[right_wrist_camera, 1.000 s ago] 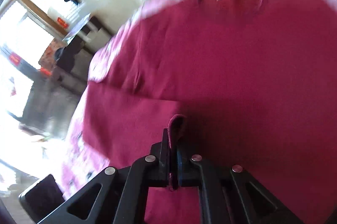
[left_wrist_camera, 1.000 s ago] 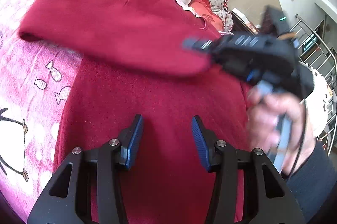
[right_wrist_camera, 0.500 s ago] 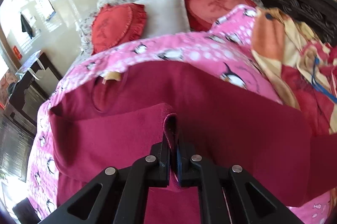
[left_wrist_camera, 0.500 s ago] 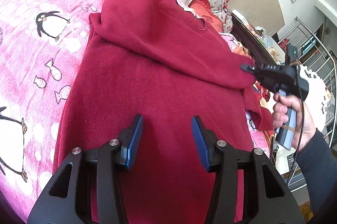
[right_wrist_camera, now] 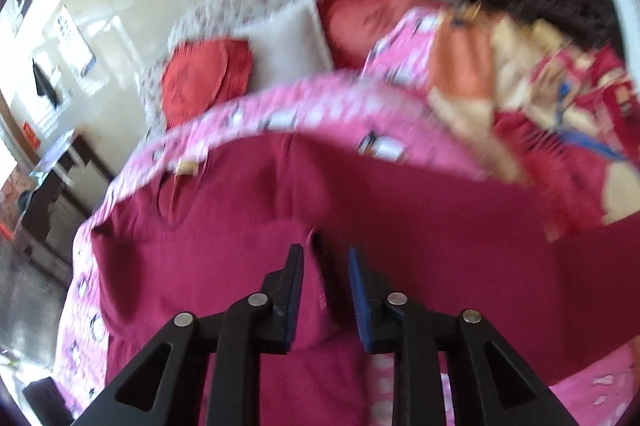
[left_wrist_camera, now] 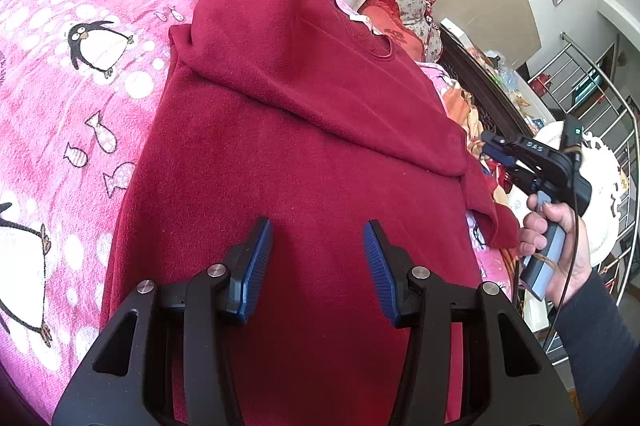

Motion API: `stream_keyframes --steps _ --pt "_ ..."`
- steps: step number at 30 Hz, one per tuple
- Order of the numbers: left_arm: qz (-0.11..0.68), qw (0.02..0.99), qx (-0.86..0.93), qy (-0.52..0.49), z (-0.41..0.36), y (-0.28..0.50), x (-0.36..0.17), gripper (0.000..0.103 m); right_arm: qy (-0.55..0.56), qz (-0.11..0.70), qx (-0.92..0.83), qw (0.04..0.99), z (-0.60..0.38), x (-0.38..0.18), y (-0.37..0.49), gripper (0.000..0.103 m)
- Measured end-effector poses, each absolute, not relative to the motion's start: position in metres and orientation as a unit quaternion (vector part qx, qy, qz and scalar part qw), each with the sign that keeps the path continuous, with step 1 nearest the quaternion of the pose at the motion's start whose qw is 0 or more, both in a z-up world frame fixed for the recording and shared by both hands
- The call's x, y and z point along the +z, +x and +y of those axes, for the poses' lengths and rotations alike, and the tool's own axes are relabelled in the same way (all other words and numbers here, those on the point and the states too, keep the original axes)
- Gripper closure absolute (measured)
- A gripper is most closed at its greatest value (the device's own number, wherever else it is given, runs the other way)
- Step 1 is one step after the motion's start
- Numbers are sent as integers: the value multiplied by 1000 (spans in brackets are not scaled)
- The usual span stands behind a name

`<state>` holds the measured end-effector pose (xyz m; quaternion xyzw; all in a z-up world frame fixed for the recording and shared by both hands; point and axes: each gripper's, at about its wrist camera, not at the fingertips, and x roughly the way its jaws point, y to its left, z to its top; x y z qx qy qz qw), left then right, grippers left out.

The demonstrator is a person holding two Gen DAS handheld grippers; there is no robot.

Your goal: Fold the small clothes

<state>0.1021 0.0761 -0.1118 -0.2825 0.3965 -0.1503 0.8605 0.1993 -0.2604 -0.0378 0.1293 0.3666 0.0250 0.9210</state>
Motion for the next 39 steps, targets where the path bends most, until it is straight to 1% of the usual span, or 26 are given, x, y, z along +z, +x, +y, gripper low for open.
stream_keyframes --steps 3,5,8,9,13,15,18,20,23,24,26,28,29,30,34,37,39 --pt "397 859 -152 -285 77 102 -113 56 97 363 70 924 -238 -37 197 80" --pt "398 860 -151 -283 77 102 -113 56 60 386 111 914 -215 -52 203 81" --pt "398 860 -150 -283 77 103 -111 56 29 442 76 893 -206 -88 223 81" --pt "398 860 -150 -282 77 103 -111 56 36 442 66 894 -207 -92 225 85" --pt "399 860 -148 -281 75 105 -111 56 43 430 54 900 -188 -68 228 85" --pt "399 860 -147 -281 74 106 -111 56 52 404 101 908 -162 -48 230 84" --pt "399 861 -147 -280 72 106 -110 56 39 390 207 896 -99 -32 237 83" --pt "398 861 -147 -280 72 106 -111 56 20 384 270 883 -57 -29 240 83" --pt "397 861 -149 -281 72 106 -111 56 -3 393 338 855 2 -40 250 83" --pt "397 860 -149 -283 72 106 -111 56 -26 395 335 855 19 -45 255 83" --pt "397 861 -149 -283 72 107 -112 56 -81 409 275 866 45 -62 268 83" --pt "397 861 -149 -283 72 107 -112 56 -97 440 235 861 55 -82 285 83" --pt "396 860 -150 -283 72 107 -112 56 -94 458 226 855 58 -93 292 83" --pt "396 860 -150 -284 73 107 -113 56 -92 457 225 856 58 -95 293 83" --pt "396 859 -152 -287 75 108 -114 56 -75 443 244 859 35 -78 280 83" --pt "396 858 -153 -289 78 108 -115 56 -71 419 228 876 -15 -54 254 82" --pt "396 859 -152 -287 78 108 -116 56 -68 410 194 889 -56 -49 233 82"
